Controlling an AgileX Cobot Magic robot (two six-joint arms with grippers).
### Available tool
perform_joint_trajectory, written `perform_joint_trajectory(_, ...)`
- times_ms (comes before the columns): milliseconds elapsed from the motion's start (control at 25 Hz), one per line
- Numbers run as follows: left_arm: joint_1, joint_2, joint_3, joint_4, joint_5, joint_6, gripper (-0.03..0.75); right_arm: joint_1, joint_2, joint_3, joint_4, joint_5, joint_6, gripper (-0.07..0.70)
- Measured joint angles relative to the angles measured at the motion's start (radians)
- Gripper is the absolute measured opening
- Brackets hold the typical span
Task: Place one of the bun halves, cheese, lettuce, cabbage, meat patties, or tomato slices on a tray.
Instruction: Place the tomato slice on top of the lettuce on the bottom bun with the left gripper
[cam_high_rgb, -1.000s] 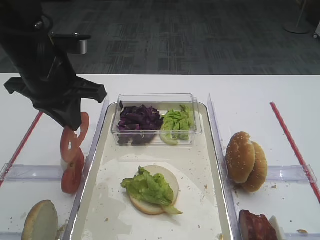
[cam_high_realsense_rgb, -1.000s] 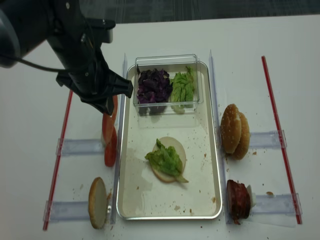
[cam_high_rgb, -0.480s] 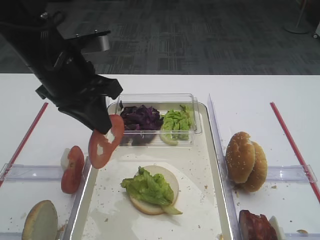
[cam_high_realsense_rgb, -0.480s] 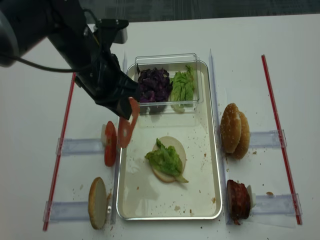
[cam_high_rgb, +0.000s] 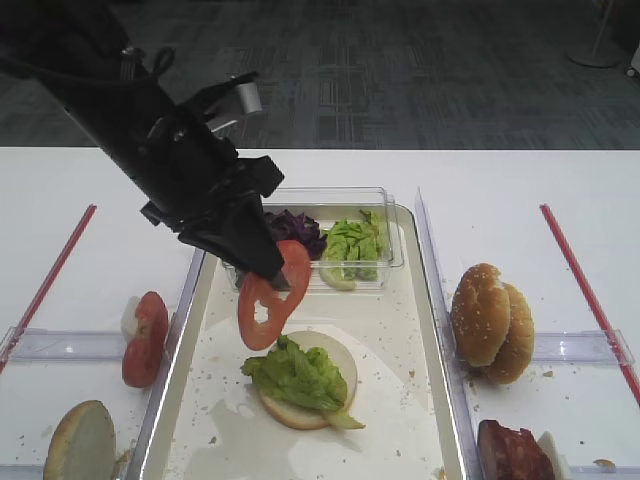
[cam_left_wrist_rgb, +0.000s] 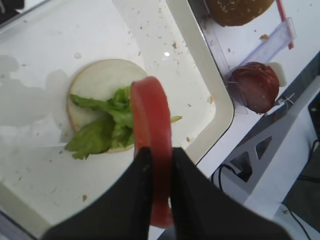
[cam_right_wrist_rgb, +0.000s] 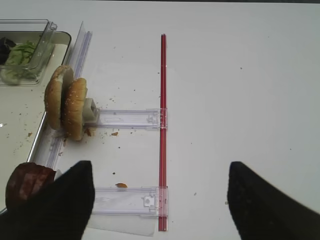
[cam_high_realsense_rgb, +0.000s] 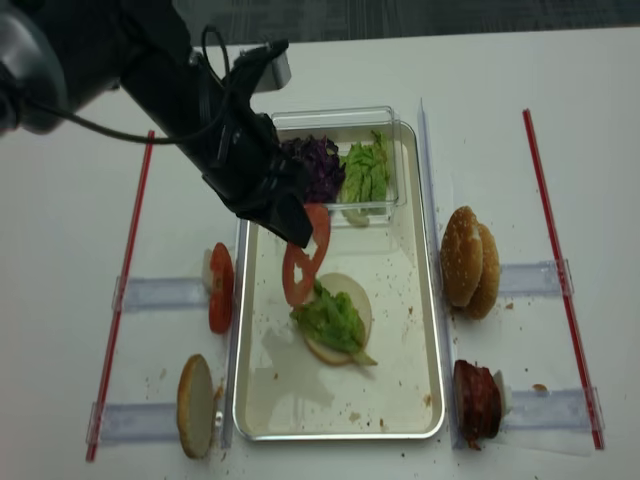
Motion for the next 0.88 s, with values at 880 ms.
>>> perform_joint_trajectory(880,-0.004,0.084,0.0,-0.164,-0.006,-0.007,0.062,0.0,0.0,0.0,0.0,0.0,0.0,0.571)
